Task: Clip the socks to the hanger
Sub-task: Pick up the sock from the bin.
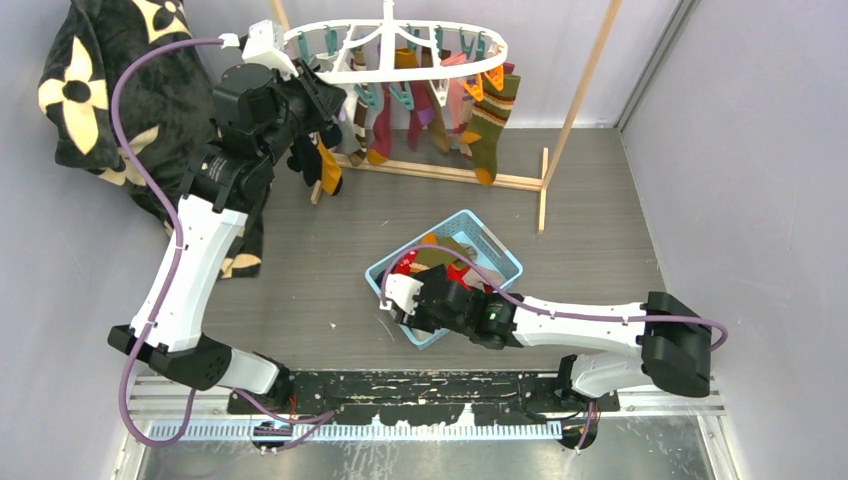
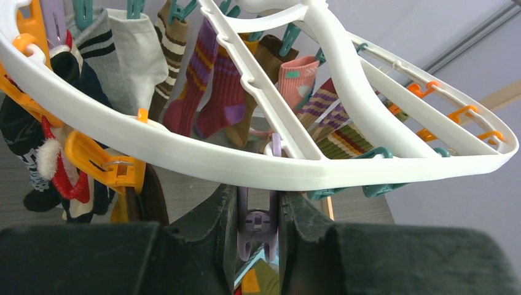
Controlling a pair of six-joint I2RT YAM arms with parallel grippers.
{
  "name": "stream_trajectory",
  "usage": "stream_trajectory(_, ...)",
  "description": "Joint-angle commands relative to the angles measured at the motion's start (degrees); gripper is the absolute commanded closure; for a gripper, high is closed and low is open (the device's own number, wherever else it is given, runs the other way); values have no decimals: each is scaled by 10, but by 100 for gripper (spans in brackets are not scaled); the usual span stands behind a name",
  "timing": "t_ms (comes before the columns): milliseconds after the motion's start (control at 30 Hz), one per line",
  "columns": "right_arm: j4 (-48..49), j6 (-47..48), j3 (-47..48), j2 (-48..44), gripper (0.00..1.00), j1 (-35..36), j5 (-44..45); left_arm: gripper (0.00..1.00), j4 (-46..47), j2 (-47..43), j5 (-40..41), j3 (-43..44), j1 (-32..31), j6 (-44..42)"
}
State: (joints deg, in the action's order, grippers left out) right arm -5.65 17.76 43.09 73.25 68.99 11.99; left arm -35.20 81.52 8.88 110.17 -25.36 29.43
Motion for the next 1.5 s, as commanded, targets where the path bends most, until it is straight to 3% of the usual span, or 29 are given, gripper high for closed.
stream_trajectory(0, 96, 3, -12, 16, 48, 4, 58, 92, -1, -16, -5, 27, 4, -5)
stream_trajectory(167, 120, 11, -31, 25, 57, 5, 103, 92, -1, -17, -5, 28, 5, -6)
stream_trajectory(367, 139, 9, -42, -6, 80, 5, 144, 92, -2, -17, -8, 28, 5, -4)
stream_trajectory(733, 135, -60, -52, -108, 95, -1, 64, 92, -5, -19, -11, 28, 5, -2)
stream_trajectory(1033, 122, -102, -67, -96, 89, -7, 16, 92, -5, -20, -13, 33, 5, -1)
stream_trajectory(1267, 162, -148, -91, -83, 62, -12, 27, 91, -5, -19, -18, 33, 5, -2)
stream_trajectory(1467, 174, -156, -97, -100, 54, -17, 31, 92, -5, -19, -20, 34, 5, -2)
